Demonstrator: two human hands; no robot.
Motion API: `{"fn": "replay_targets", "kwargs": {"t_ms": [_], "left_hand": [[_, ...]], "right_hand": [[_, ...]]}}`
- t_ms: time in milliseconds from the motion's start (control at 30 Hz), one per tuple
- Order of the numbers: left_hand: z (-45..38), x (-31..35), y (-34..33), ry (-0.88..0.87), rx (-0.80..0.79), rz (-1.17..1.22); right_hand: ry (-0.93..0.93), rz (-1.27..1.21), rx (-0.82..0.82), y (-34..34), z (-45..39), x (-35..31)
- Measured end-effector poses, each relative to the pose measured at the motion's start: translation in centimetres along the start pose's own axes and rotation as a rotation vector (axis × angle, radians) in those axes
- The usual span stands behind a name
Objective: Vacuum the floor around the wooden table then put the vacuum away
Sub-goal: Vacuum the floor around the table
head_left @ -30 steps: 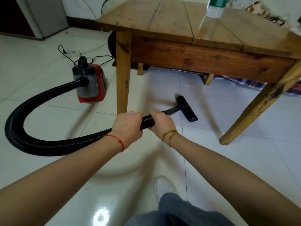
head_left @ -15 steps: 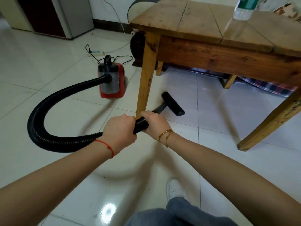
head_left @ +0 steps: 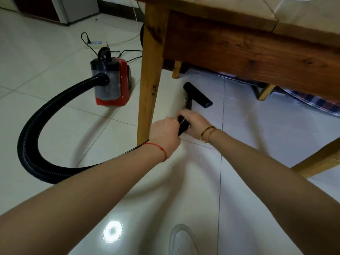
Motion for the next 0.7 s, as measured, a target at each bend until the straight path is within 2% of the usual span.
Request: {"fn": "replay_targets", "kwargs": {"t_ms": [167, 367, 700], "left_hand": [[-7.5, 2.0, -2.1, 0.026, 0.033, -0.013], [-13.6, 3.5, -3.2, -0.008, 0.087, -0.056], [-16.5, 6.9, -3.6, -0.078, 0.089, -0.053]], "right_hand": [[-0.154, 0.052, -0.05, 1.5, -4.4, 6.3], [-0.205, 0.057, -0.019, 2.7, -8.0, 10.9], [-0.318, 0.083, 0.091, 4.5, -7.2, 15.3]]}}
Point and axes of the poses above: each hand's wrist, its own z-axis away from the middle knuckle, its own y-axis out of the back of the hand, x = y × z, the point moved 8 cm from there along -z, towards the middle knuckle, and after that the axes turned 4 degrees about -y, right-handed, at the moved point
